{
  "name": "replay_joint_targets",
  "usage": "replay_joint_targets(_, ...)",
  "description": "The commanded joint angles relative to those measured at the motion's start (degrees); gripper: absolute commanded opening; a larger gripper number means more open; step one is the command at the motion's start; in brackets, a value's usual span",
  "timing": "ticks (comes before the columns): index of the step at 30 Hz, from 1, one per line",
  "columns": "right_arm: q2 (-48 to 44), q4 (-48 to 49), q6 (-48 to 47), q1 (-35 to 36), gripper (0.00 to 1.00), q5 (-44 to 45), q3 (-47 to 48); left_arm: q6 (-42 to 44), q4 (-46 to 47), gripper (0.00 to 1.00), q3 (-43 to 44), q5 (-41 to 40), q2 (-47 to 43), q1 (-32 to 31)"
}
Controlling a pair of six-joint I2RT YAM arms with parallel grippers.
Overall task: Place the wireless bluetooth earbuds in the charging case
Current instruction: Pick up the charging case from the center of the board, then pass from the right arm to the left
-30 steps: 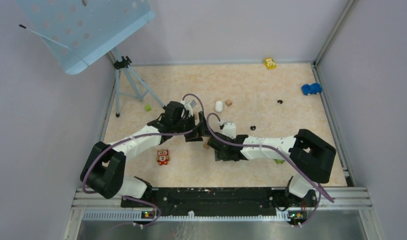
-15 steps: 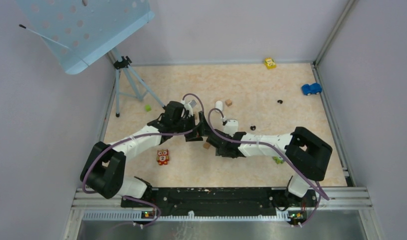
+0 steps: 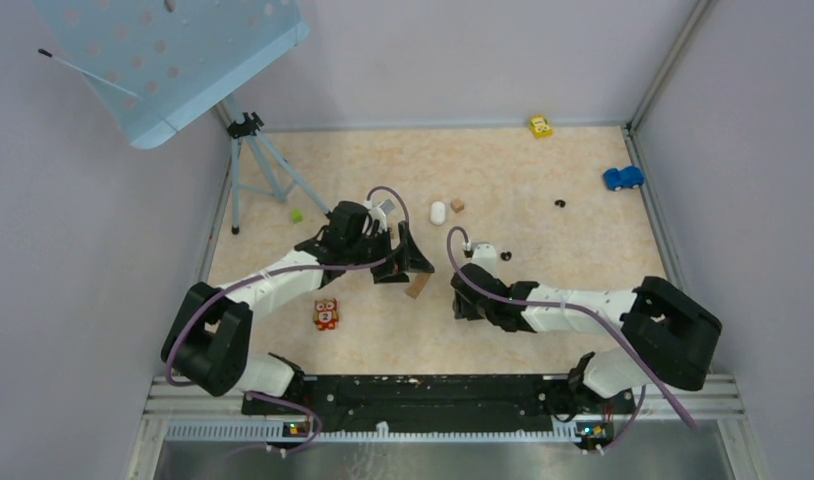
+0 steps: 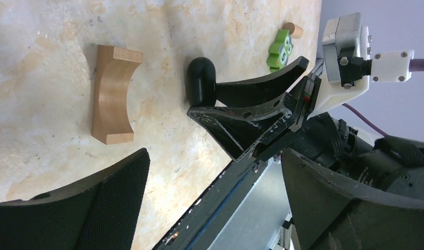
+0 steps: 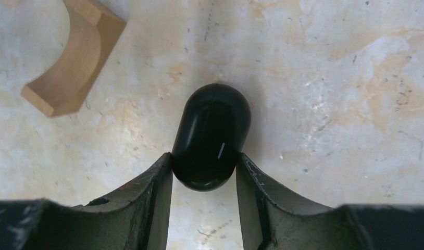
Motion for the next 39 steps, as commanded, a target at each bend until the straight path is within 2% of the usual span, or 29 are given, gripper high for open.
replay_joint_targets(1, -6.07, 6.36, -8.24, -0.99, 0.36, -1.92, -2.85, 0.57, 2.31, 0.99, 3.65, 4.56, 1.37, -0.07)
replay_joint_targets(9, -18.02, 6.44, -14.51, -1.05, 0.36, -2.93, -4.23, -1.84, 5.23, 0.99, 9.45, 17.9, 9.9, -2.53)
replay_joint_targets(14, -21.25, 5.72, -15.6, -1.05, 0.36, -5.44, -3.17, -6.84, 11.15, 0.95, 8.25, 17.75, 10.38, -2.84)
replay_joint_targets(20, -21.47, 6.27, -14.78, -1.01, 0.36, -6.52, -2.99, -8.9, 11.98, 0.81, 7.7, 15.54, 11.13, -2.96)
replay_joint_targets(29, -21.91, 6.7, -15.13, -1.04, 0.35, -7.74, -2.29, -9.93, 14.5, 0.65, 6.63, 14.85, 12.61, -3.12)
replay_joint_targets(33, -22.05, 6.83, -14.83, -0.99, 0.35, -7.85, -2.54, -5.41, 7.69, 0.63, 10.11, 15.85, 15.38, -4.3)
replay_joint_targets(39, -22.06, 7.82, -14.24, -1.05, 0.36, -7.91, -2.85, -5.57, 9.28, 0.61, 10.04, 17.67, 17.14, -5.88)
